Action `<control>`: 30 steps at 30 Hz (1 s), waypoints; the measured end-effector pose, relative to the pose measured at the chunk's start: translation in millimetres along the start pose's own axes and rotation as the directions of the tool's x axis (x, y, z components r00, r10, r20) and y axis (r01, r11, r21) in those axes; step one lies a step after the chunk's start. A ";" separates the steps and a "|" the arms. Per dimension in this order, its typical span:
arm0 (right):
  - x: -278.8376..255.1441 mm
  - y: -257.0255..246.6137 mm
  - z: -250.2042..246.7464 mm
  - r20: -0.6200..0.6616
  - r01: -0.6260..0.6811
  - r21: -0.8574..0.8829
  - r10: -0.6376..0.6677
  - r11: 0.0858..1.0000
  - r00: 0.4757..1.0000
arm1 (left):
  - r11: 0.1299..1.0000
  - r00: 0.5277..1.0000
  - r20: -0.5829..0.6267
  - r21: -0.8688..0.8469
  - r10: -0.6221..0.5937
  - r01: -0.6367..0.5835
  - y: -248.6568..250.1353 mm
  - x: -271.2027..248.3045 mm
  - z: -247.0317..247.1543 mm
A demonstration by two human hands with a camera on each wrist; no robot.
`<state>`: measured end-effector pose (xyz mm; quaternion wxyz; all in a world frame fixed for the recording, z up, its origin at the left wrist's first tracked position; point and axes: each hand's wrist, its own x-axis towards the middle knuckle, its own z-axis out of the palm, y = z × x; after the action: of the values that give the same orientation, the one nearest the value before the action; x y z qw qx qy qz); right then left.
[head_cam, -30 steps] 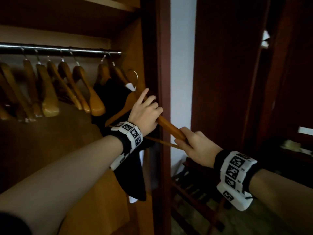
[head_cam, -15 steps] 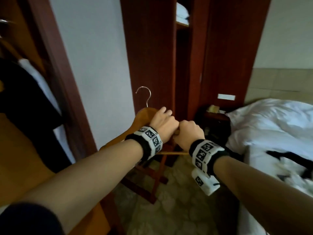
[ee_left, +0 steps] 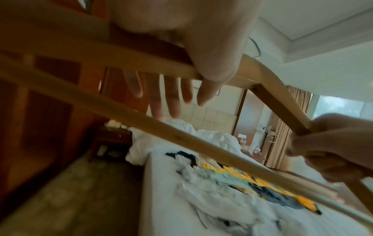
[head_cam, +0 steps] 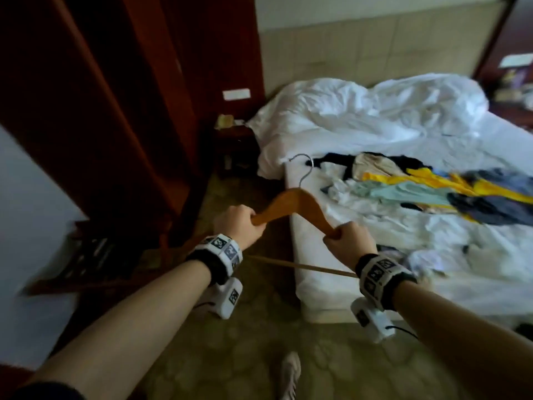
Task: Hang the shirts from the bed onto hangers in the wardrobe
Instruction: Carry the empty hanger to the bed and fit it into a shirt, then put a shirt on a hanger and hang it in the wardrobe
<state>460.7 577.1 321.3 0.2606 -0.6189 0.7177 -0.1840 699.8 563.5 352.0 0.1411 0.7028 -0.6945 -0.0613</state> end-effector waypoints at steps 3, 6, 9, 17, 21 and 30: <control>17.1 59.4 -6.7 0.006 -0.122 -0.053 0.122 0.991 0.992 | 0.998 0.982 0.183 -0.032 0.054 -0.049 37.0 30.3 68.0; 40.5 106.1 -15.6 0.006 -0.237 -0.106 0.239 0.966 0.971 | 0.989 0.942 0.301 -0.045 0.146 -0.139 79.5 63.8 123.0; 69.1 133.6 -25.9 -0.018 -0.348 -0.086 0.348 0.934 0.937 | 0.977 0.896 0.391 -0.064 0.210 -0.201 119.9 93.5 164.2; 96.1 217.8 -39.7 0.034 -0.586 0.175 0.590 0.791 0.807 | 0.890 0.692 0.591 -0.104 0.415 -0.445 213.2 139.3 243.0; 97.9 268.0 -52.7 0.031 -0.653 0.246 0.667 0.716 0.744 | 0.851 0.581 0.672 -0.145 0.459 -0.504 267.3 151.2 282.6; 133.6 402.8 -133.5 -0.010 -0.704 0.347 0.753 0.619 0.657 | 0.778 0.493 0.699 -0.146 0.519 -0.611 433.4 180.4 350.9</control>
<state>48.1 504.7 171.8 0.3508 -0.2074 0.8861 -0.2208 190.2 346.5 160.5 -0.1663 0.3631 -0.8866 -0.2332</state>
